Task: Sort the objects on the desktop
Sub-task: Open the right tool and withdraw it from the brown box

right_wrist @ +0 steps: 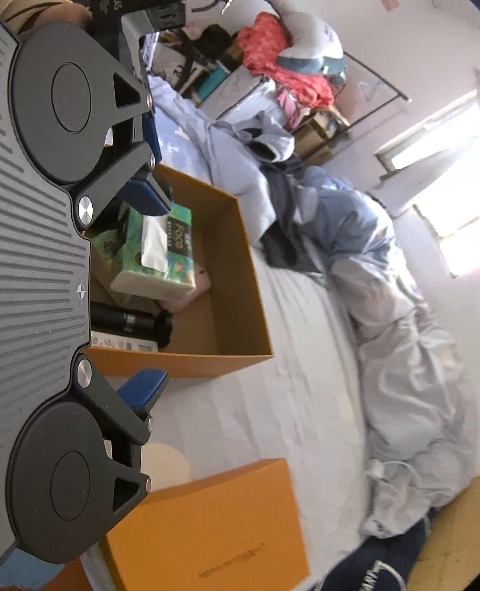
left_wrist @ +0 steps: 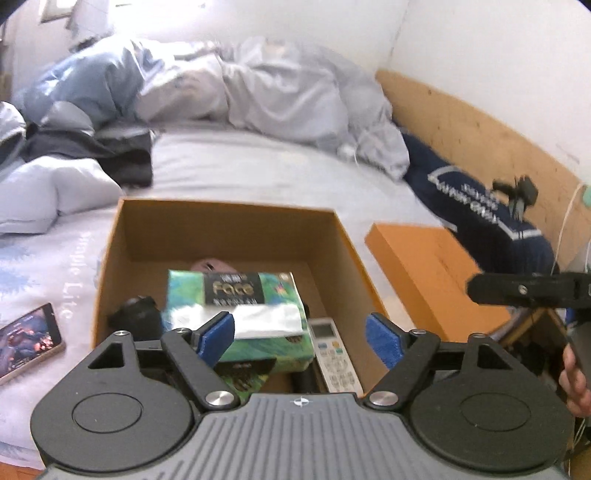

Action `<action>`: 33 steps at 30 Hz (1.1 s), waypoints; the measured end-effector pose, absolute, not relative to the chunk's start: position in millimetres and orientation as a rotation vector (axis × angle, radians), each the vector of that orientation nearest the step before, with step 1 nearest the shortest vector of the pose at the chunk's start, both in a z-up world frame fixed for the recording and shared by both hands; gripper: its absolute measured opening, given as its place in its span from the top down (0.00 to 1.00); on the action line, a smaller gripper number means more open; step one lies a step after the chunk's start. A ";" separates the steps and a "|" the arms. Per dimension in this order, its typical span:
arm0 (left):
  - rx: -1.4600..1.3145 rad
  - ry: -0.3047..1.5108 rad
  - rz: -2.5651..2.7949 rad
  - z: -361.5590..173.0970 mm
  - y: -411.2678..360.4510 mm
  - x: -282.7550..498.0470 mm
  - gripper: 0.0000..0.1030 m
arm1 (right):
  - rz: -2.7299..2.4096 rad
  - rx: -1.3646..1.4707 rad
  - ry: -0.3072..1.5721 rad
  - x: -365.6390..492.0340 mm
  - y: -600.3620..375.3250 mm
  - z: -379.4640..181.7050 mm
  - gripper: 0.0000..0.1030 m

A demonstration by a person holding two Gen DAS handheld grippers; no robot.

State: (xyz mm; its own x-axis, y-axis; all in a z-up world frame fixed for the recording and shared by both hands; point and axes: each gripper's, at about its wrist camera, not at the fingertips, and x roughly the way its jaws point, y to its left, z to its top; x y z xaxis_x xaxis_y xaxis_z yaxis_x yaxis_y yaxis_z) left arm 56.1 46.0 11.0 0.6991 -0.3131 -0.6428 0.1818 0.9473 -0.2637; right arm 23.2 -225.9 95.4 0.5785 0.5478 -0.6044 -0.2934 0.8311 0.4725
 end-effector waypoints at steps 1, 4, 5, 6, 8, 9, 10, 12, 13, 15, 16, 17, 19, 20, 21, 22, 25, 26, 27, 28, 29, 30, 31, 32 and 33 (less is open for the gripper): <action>-0.190 0.733 -0.270 12.5 46.0 54.4 0.16 | 0.493 0.325 0.794 19.5 -226.9 98.6 0.05; -0.172 0.696 -0.235 14.7 47.5 47.5 0.15 | 0.444 0.279 0.723 10.3 -229.6 104.3 0.00; -0.169 0.685 -0.221 15.3 49.3 44.7 0.15 | 0.431 0.266 0.700 6.1 -230.1 105.4 0.00; -0.170 0.675 -0.209 15.3 51.0 42.0 0.15 | 0.419 0.256 0.682 2.1 -230.6 106.0 0.00; -0.169 0.653 -0.188 15.2 53.7 37.4 0.14 | 0.401 0.236 0.655 -2.2 -231.7 104.4 0.00; -0.162 0.643 -0.177 15.2 54.2 35.5 0.13 | 0.396 0.224 0.646 -3.5 -231.9 102.6 0.00; -0.154 0.634 -0.166 15.2 54.3 33.7 0.11 | 0.392 0.211 0.638 -4.7 -232.0 100.5 0.00; -0.131 0.616 -0.145 15.4 53.5 30.0 0.06 | 0.381 0.184 0.623 -9.3 -231.6 95.6 0.00; -0.125 0.608 -0.139 15.2 53.8 28.4 0.04 | 0.375 0.171 0.617 -11.0 -231.7 92.1 0.00; -0.126 0.603 -0.136 13.6 54.7 26.2 0.03 | 0.366 0.150 0.610 -13.0 -232.1 84.5 0.00; -0.126 0.613 -0.137 11.7 54.5 26.7 0.03 | 0.364 0.147 0.612 -13.8 -232.8 80.9 0.00; -0.127 0.623 -0.137 9.8 54.4 27.2 0.03 | 0.364 0.149 0.619 -14.4 -233.8 77.3 0.00; -0.126 0.633 -0.136 7.2 53.6 27.6 0.03 | 0.363 0.156 0.628 -16.7 -235.2 70.9 0.00; -0.126 0.636 -0.135 6.3 53.1 27.6 0.03 | 0.362 0.160 0.626 -18.8 -235.7 68.7 0.00; -0.125 0.636 -0.133 5.7 52.7 27.5 0.03 | 0.360 0.161 0.626 -20.0 -236.8 66.7 0.00; -0.122 0.633 -0.128 5.3 52.2 26.8 0.03 | 0.357 0.162 0.628 -20.6 -238.0 64.8 0.00; -0.125 0.625 -0.109 1.6 51.4 25.0 0.03 | 0.352 0.175 0.620 -26.6 -243.3 61.6 0.00; -0.128 0.626 -0.105 0.7 51.1 25.1 0.03 | 0.349 0.180 0.618 -27.2 -244.5 60.3 0.00; -0.132 0.628 -0.104 0.0 50.9 25.5 0.03 | 0.346 0.184 0.616 -27.7 -245.6 59.1 0.00; -0.134 0.630 -0.102 -0.5 50.3 25.6 0.03 | 0.344 0.185 0.617 -28.4 -246.6 57.7 0.00; -0.135 0.628 -0.099 -0.6 49.2 25.0 0.03 | 0.343 0.181 0.621 -30.5 -247.4 56.8 0.00; -0.135 0.627 -0.097 -0.7 48.2 24.4 0.03 | 0.344 0.171 0.625 -32.8 -247.7 56.0 0.00; -0.136 0.626 -0.094 -0.7 47.1 23.8 0.03 | 0.346 0.159 0.627 -34.1 -247.7 55.0 0.00; -0.136 0.623 -0.092 -0.5 46.1 22.7 0.03 | 0.345 0.149 0.628 -35.6 -247.9 54.6 0.00; -0.133 0.618 -0.093 0.3 44.9 21.4 0.03 | 0.342 0.142 0.628 -37.5 -248.2 54.6 0.00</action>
State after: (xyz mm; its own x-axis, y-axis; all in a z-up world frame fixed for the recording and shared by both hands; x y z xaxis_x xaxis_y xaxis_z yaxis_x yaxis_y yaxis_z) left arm 21.4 44.9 0.3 0.8115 -0.1263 -0.5705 0.0467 0.9873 -0.1521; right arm -37.5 -248.2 54.6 0.7552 0.3550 -0.5510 -0.2698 0.9345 0.2322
